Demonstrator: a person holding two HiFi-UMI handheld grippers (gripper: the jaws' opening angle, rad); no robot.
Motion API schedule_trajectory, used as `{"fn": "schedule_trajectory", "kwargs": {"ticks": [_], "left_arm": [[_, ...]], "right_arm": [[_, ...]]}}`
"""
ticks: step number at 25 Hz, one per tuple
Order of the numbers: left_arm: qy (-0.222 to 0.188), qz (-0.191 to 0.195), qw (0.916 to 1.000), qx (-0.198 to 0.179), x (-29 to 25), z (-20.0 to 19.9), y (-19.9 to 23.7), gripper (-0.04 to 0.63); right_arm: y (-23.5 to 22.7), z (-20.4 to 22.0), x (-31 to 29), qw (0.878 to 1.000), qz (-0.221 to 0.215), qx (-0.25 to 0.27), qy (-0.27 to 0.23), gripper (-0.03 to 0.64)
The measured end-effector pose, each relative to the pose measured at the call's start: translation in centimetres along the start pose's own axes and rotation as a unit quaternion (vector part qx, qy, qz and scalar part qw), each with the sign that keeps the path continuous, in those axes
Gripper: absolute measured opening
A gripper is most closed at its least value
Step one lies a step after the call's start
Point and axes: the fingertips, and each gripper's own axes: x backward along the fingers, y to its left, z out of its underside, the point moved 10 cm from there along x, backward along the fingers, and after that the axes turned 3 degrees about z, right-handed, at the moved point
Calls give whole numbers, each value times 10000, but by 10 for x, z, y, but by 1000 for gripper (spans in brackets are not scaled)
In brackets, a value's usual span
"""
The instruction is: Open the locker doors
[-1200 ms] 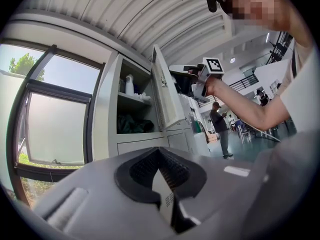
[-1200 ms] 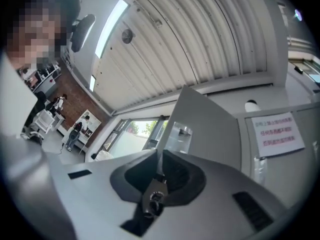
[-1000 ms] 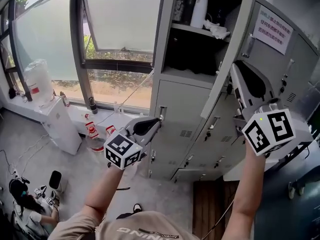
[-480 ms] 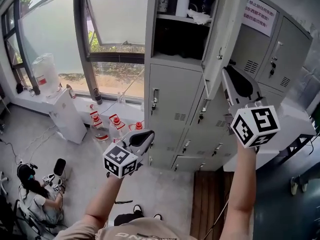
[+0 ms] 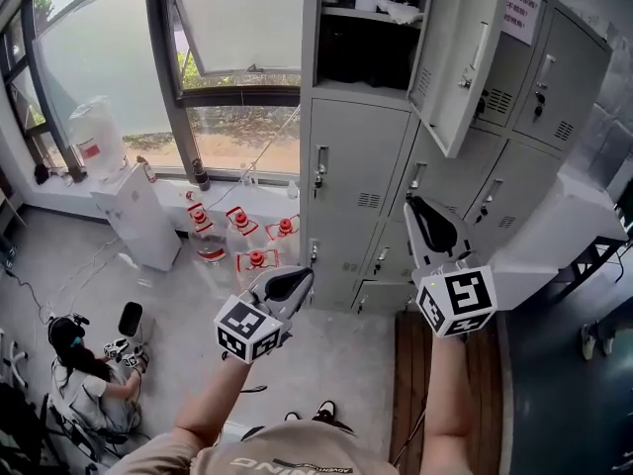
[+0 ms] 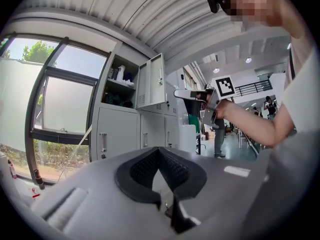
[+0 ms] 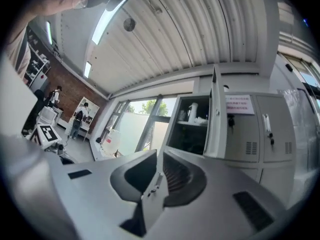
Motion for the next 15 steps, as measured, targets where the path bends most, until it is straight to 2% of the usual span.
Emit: {"fn": "schedule_trajectory", "kwargs": {"ticks": [7,12,15], "left_arm": [[121,69,9992,377,31,46,-17,8],[-85,-117,9998,133,31,41,-50,8],[-151,-204,9997,45,25,39,-79,8]], "right_arm": [[70,77,58,9960,-263,-723,450,14],[90,100,101,9917,-539,-1074,467,12],[96,118,123,9922,-524,-953,615,11]]}}
